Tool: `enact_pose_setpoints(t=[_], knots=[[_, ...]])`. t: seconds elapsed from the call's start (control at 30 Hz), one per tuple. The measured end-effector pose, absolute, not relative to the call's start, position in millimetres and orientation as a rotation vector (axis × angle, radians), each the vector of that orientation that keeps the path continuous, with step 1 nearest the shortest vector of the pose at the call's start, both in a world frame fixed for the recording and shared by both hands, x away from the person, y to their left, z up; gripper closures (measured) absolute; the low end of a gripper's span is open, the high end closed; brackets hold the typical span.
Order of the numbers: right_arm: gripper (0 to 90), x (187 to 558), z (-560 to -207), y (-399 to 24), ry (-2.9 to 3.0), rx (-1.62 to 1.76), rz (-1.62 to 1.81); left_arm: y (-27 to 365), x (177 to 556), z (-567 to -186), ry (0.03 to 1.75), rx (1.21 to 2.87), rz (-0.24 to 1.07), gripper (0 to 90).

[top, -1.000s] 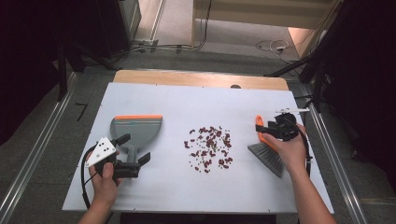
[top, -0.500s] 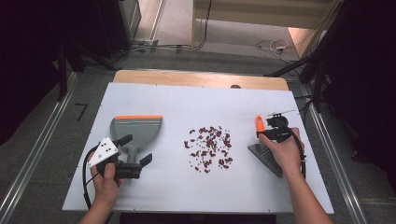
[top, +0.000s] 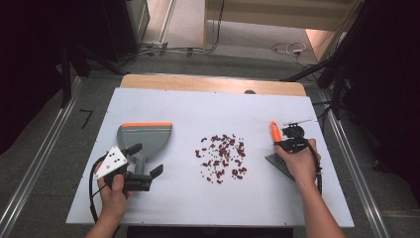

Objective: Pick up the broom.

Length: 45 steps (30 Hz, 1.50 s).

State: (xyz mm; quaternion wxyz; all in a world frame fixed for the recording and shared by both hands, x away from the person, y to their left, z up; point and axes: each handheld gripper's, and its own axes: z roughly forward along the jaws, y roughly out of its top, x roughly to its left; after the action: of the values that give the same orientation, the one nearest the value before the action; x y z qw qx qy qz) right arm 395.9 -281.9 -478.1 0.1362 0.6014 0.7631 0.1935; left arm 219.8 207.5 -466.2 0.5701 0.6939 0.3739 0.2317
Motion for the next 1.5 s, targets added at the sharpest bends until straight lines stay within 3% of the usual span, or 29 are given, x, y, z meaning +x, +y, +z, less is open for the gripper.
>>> enact_pose_setpoints(t=[0.93,1.5], knots=[[69.6,398,-477,-280,2.215,1.739,0.533,203,220,-466,0.863,1.641,0.537,0.0],[70.0,363,-472,-306,2.07,1.602,1.01,201,220,-465,0.864,1.643,0.542,0.0]])
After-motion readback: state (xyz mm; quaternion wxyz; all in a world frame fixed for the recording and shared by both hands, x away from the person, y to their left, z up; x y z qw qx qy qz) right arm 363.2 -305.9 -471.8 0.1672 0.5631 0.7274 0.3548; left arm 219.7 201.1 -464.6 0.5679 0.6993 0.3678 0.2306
